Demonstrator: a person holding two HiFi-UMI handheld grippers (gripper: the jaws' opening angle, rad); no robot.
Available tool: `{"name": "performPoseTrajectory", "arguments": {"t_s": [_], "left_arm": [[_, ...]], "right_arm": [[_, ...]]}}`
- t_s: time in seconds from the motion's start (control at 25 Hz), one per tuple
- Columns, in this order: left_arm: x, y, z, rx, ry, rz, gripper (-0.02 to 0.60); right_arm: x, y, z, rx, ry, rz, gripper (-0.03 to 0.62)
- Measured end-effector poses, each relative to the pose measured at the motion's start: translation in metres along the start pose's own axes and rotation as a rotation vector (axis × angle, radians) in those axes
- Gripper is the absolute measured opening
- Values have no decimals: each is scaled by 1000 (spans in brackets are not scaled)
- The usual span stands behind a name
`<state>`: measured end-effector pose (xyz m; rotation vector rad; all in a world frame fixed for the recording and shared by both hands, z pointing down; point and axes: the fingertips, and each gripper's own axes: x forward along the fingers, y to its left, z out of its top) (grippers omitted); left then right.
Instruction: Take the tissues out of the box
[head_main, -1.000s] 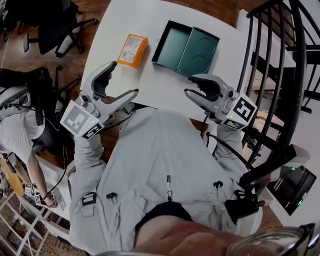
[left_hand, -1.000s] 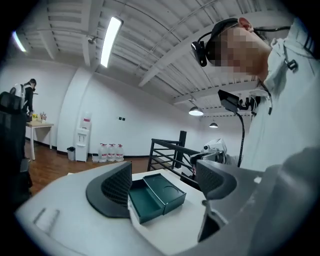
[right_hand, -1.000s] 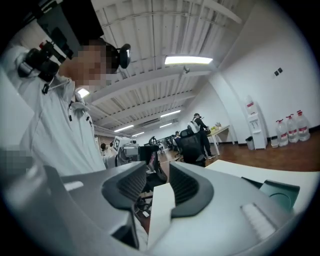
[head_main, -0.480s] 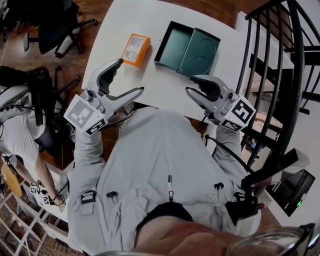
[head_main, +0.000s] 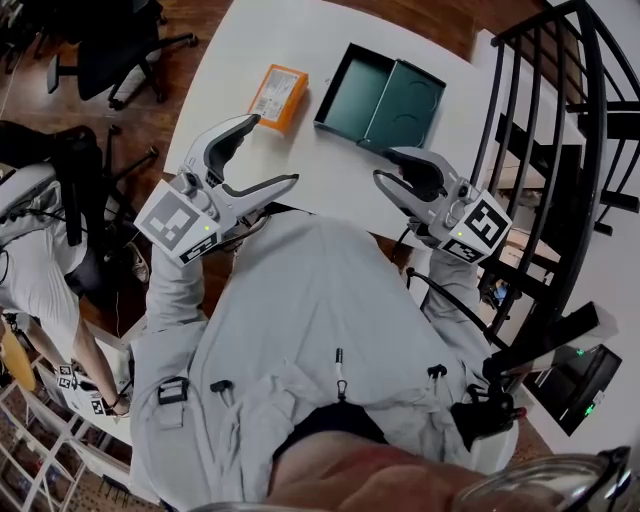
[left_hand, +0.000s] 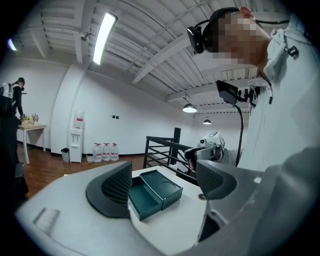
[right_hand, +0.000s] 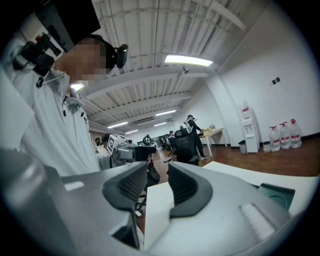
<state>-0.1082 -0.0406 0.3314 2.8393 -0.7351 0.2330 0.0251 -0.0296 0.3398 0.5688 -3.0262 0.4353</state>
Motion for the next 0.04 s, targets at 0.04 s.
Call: {"name": "performPoseTrajectory", "arguments": {"t_s": [0.04], "left_arm": [[-1,1,-1,1,4,-2,416]], "right_arm": [[2,0,0,1,1,-1,137]]}}
